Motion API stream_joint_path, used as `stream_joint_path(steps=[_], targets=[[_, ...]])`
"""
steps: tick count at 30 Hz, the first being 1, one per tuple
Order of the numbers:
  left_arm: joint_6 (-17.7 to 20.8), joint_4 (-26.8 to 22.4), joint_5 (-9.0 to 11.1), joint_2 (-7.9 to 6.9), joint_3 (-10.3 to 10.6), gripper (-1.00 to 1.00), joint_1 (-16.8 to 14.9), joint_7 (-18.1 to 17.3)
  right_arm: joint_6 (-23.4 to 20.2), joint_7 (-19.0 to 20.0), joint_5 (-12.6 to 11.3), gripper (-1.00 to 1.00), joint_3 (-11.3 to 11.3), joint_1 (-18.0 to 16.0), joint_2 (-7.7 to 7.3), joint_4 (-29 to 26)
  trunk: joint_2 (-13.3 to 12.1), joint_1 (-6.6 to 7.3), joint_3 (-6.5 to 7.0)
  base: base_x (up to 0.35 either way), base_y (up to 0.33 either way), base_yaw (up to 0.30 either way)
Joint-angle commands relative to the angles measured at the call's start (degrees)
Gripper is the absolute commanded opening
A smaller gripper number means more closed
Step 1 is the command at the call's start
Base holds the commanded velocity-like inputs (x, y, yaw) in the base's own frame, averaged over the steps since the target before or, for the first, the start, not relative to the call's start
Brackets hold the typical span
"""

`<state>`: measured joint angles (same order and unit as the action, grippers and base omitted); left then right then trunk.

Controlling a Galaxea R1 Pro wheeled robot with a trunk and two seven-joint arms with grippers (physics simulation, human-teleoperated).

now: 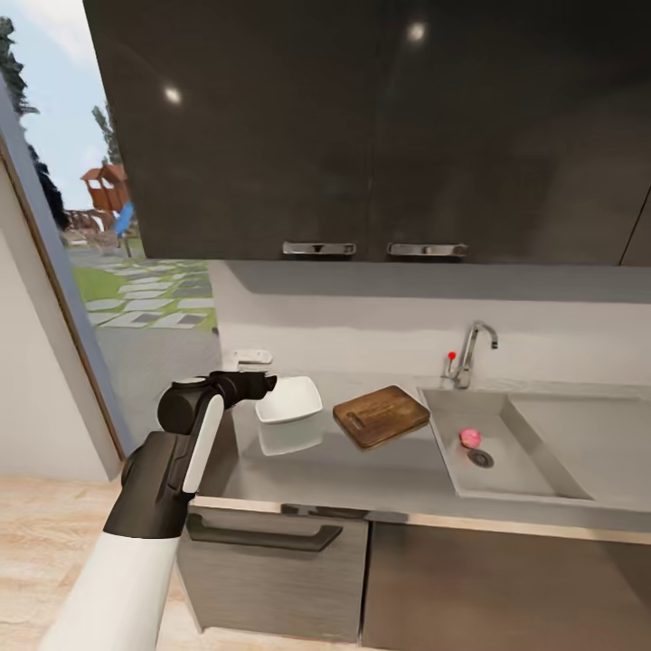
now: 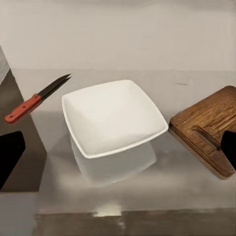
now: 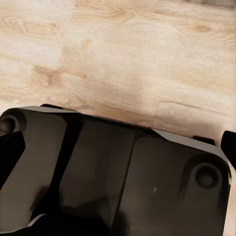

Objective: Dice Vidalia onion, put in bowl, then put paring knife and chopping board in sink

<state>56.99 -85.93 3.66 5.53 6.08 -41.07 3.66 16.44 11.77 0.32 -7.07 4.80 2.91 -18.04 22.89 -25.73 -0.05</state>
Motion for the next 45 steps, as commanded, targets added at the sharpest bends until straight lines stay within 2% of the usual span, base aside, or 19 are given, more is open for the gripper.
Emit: stream_joint_path(steps=[1, 14, 17, 29, 35, 45], targets=[[0.23, 0.00, 0.39, 0.01, 0.07, 1.00, -0.03, 0.38, 0.09, 0.05, 0.03, 1.00, -0.05, 0.04, -0.01, -0.07, 0.02, -0.05, -0.01, 0.331, 0.000, 0.000], [0.04, 1.37, 0.39, -0.13, 0.19, 1.00, -0.06, 0.38, 0.09, 0.05, 0.03, 1.00, -0.10, 0.04, -0.01, -0.07, 0.02, -0.05, -0.03, 0.327, 0.000, 0.000], [-2.61, 3.17, 0.36, -0.16, 0.24, 1.00, -0.06, 0.38, 0.09, 0.05, 0.03, 1.00, -0.11, 0.04, -0.01, -0.07, 0.02, -0.05, -0.03, 0.237, 0.000, 0.000], [-3.94, 5.53, 0.13, -0.43, -0.10, 1.00, 0.00, 1.05, 0.09, 0.02, 0.03, 1.00, -0.10, 0.04, -0.01, -0.07, 0.02, -0.05, -0.03, 0.029, 0.000, 0.000], [-3.99, 5.68, 0.12, -0.43, -2.22, 1.00, 0.00, 1.24, 0.09, 0.05, 0.03, 1.00, -0.09, 0.04, -0.01, -0.01, 0.02, -0.05, -0.03, 0.000, 0.000, 0.000], [-4.06, 7.21, 0.11, -0.43, -2.89, 1.00, 0.03, 1.21, 0.09, 0.06, 0.03, 1.00, -0.12, 0.04, -0.01, 0.02, 0.02, -0.05, -0.03, 0.000, 0.000, 0.000]])
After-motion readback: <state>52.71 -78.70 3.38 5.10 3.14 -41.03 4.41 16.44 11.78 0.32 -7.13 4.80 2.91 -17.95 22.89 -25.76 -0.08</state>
